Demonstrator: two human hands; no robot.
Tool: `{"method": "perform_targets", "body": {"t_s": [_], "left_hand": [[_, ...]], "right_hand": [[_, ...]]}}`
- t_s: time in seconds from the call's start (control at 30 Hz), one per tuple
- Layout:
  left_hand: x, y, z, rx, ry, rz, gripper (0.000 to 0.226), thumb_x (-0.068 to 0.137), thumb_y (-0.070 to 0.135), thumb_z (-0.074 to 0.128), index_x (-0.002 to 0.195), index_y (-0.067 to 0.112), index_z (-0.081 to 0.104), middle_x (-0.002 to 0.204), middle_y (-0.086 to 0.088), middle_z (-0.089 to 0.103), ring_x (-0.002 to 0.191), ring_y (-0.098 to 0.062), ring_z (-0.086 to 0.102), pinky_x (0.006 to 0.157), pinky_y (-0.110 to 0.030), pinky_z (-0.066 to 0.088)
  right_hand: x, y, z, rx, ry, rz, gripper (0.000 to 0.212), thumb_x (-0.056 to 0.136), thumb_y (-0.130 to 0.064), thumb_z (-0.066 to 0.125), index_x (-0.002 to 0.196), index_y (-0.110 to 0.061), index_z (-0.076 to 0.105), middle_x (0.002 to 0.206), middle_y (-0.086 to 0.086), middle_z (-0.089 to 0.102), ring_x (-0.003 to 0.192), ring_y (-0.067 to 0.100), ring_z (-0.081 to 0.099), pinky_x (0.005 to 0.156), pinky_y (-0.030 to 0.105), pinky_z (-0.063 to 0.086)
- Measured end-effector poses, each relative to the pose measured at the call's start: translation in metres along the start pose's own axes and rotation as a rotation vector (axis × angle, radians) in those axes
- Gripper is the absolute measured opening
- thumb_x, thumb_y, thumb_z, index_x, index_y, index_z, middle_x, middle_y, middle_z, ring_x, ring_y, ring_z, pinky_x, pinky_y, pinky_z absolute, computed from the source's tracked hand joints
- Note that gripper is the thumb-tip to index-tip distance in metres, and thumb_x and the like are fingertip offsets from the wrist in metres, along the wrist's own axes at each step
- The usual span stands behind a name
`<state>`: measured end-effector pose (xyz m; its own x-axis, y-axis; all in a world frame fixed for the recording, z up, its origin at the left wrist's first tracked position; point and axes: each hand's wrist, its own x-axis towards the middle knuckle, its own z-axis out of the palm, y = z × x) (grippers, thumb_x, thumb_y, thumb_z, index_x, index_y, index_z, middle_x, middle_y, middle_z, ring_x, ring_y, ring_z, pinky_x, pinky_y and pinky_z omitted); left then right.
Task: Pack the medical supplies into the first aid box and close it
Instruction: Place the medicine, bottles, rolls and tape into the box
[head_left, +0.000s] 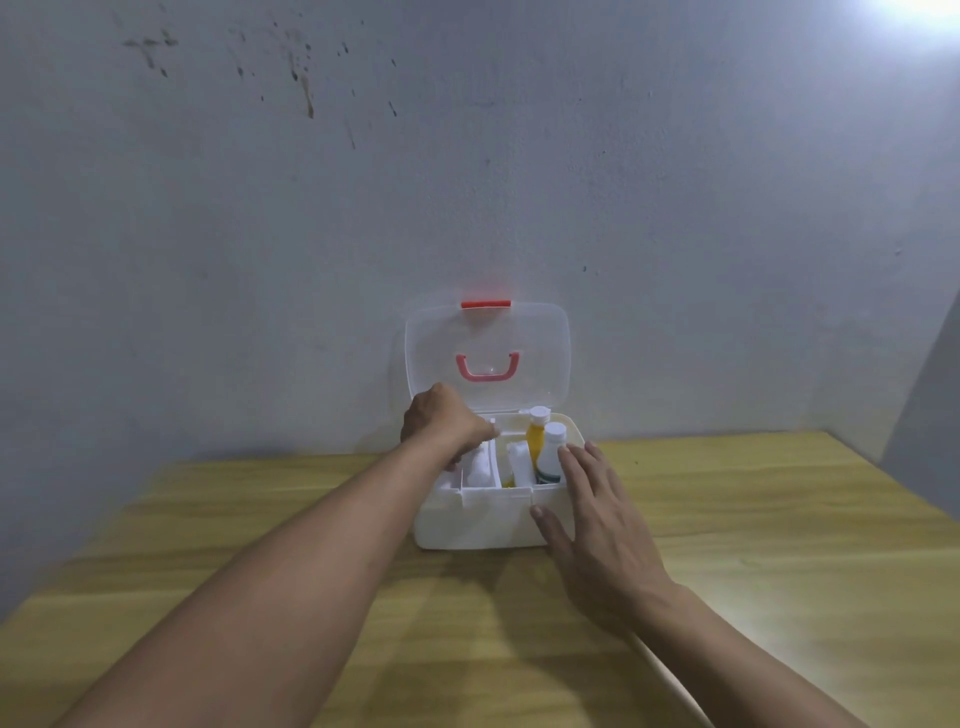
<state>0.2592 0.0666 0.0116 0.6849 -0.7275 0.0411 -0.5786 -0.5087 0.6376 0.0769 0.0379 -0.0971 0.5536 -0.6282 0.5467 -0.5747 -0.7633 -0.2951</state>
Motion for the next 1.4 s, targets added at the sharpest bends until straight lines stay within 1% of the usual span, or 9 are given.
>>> {"method": "perform_targets", "body": {"t_s": [0.07,0.27,0.47,0.7,0.93,1.07,1.17,1.27,1.4], "left_hand": [[-0.001,-0.001,0.001,0.012,0.024,0.01,0.013,0.075,0.017,0.065,0.076,0.004,0.066,0.066,-0.01,0.067,0.051,-0.025,0.068,0.053,-0.031,0.059],[0.006,-0.018,-0.007,0.046,0.096,0.026,0.02,0.069,0.009,0.049,0.075,0.006,0.068,0.078,-0.009,0.07,0.066,-0.029,0.068,0.069,-0.038,0.061],[-0.008,-0.06,-0.056,0.156,0.096,-0.004,0.019,0.063,0.013,0.048,0.062,0.007,0.066,0.062,-0.01,0.068,0.056,-0.028,0.065,0.062,-0.033,0.057],[-0.035,-0.132,-0.098,0.388,-0.405,-0.11,0.035,0.074,-0.004,0.057,0.103,0.011,0.07,0.072,-0.006,0.055,0.055,-0.017,0.046,0.049,-0.023,0.04],[-0.049,-0.173,-0.087,0.275,-0.238,-0.008,0.048,0.069,0.022,0.081,0.114,0.019,0.067,0.099,0.0,0.059,0.089,-0.017,0.061,0.075,-0.023,0.044],[-0.056,-0.184,-0.074,0.265,-0.094,0.059,0.019,0.066,0.014,0.081,0.078,0.024,0.069,0.079,0.005,0.067,0.078,-0.016,0.062,0.069,-0.022,0.046],[-0.058,-0.191,-0.072,0.237,-0.036,0.044,0.023,0.065,0.014,0.081,0.062,0.022,0.06,0.069,0.005,0.064,0.073,-0.017,0.062,0.064,-0.023,0.044],[-0.065,-0.199,-0.078,0.17,-0.12,0.0,0.022,0.072,0.012,0.073,0.088,0.026,0.067,0.088,-0.001,0.067,0.08,-0.017,0.063,0.064,-0.026,0.047],[-0.073,-0.202,-0.089,0.184,-0.369,-0.025,0.063,0.08,0.01,0.059,0.138,0.028,0.047,0.123,-0.008,0.06,0.102,-0.021,0.058,0.079,-0.027,0.046]], "right_hand": [[0.0,0.0,0.0,0.004,0.002,0.002,0.07,0.095,-0.051,0.04,0.15,-0.012,0.021,0.158,0.002,0.024,0.148,0.017,0.009,0.117,0.027,0.01],[0.001,0.001,-0.002,-0.015,-0.03,-0.002,0.072,0.095,-0.054,0.034,0.15,-0.012,0.019,0.158,0.004,0.024,0.148,0.019,0.011,0.119,0.031,0.013],[0.003,-0.002,-0.003,-0.041,-0.011,0.011,0.08,0.089,-0.058,0.03,0.15,-0.009,0.021,0.158,0.011,0.024,0.147,0.027,0.019,0.118,0.043,0.023],[0.001,-0.004,0.0,-0.081,-0.035,0.005,0.082,0.087,-0.06,0.029,0.151,-0.008,0.019,0.159,0.011,0.019,0.148,0.026,0.014,0.119,0.044,0.021],[0.001,-0.01,0.002,-0.078,-0.015,0.013,0.082,0.086,-0.055,0.035,0.145,0.002,0.03,0.153,0.019,0.031,0.144,0.034,0.022,0.118,0.046,0.022],[0.001,-0.011,0.0,-0.071,-0.014,0.017,0.078,0.086,-0.047,0.047,0.144,0.003,0.031,0.152,0.02,0.033,0.144,0.036,0.023,0.118,0.046,0.022],[0.001,-0.01,-0.001,-0.068,-0.017,0.004,0.075,0.089,-0.041,0.057,0.144,0.003,0.032,0.152,0.021,0.033,0.144,0.036,0.022,0.118,0.047,0.023],[0.001,-0.009,-0.002,-0.067,-0.034,0.011,0.075,0.089,-0.038,0.061,0.145,0.002,0.03,0.153,0.019,0.03,0.145,0.034,0.019,0.119,0.045,0.02],[0.002,-0.011,-0.003,-0.063,-0.035,0.014,0.075,0.088,-0.037,0.062,0.145,0.002,0.03,0.152,0.02,0.032,0.145,0.035,0.02,0.118,0.047,0.022]]}}
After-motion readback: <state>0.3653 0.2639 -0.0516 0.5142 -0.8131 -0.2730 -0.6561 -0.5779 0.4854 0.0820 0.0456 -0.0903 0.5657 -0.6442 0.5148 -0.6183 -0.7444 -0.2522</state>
